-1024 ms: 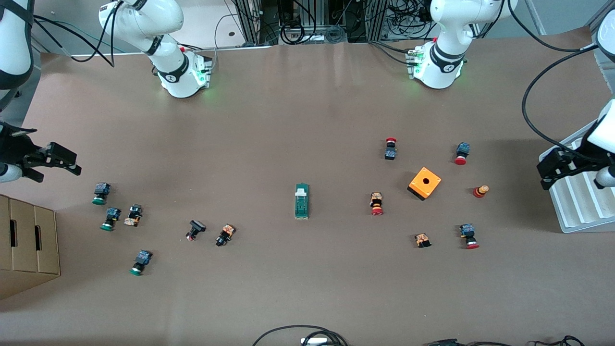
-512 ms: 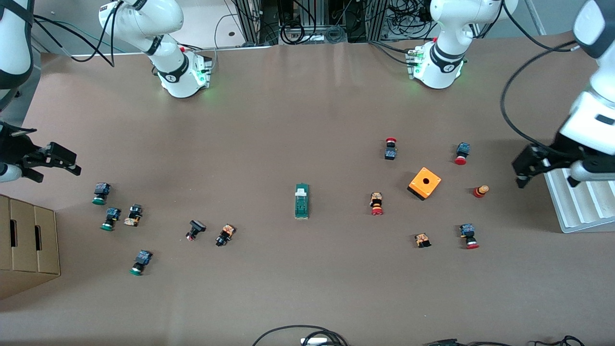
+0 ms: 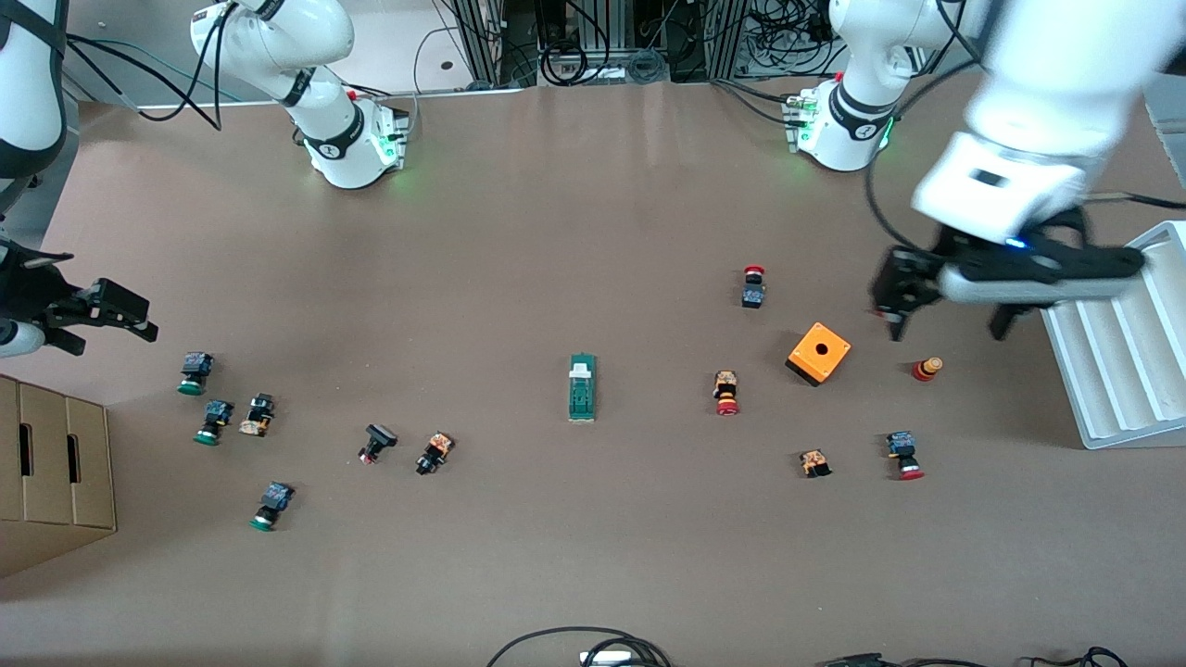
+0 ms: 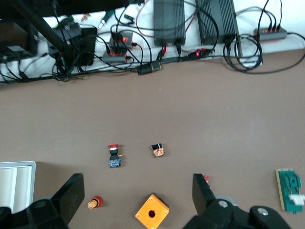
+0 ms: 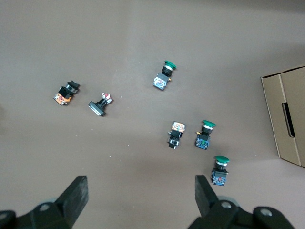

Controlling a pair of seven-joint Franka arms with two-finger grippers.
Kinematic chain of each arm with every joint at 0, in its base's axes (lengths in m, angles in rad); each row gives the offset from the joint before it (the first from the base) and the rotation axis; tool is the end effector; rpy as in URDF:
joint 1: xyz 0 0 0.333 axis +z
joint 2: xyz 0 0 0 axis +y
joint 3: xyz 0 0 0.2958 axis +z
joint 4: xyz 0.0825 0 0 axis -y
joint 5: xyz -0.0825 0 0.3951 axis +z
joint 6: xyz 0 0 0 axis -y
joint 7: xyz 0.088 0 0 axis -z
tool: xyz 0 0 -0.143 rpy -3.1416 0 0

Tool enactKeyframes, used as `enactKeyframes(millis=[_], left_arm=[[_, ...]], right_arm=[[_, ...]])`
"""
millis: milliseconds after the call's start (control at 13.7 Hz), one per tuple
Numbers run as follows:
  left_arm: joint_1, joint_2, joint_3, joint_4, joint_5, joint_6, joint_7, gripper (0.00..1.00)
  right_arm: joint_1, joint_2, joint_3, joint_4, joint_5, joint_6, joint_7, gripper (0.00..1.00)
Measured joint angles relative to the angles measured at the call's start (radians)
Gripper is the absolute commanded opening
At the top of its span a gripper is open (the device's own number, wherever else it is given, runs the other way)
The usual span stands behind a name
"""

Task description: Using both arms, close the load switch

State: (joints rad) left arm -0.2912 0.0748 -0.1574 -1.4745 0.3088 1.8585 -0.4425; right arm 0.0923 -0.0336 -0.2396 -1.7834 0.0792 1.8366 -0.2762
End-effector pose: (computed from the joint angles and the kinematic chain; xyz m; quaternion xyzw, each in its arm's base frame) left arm 0.5791 -0.2370 0.6088 -0.9771 0.0222 -0.2010 0.0666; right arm 0.5712 -0.0769 0.5073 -0.9966 -0.0554 -0.0508 0.0326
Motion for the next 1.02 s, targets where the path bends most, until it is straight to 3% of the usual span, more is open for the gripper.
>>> enactKeyframes(millis=[585, 1024], left_arm=[[-0.296, 0.002, -0.026, -0.023, 0.207, -0.004, -0.562, 1.00], [-0.522, 0.025, -0.073, -0.138, 0.411, -0.005, -1.014, 1.00]], right_arm=[[0.000, 0.027, 0.007, 0.001, 0.000, 0.000, 0.000, 1.00], [0.001, 0.066, 0.009, 0.001, 0.000, 0.010, -0.001, 1.00]])
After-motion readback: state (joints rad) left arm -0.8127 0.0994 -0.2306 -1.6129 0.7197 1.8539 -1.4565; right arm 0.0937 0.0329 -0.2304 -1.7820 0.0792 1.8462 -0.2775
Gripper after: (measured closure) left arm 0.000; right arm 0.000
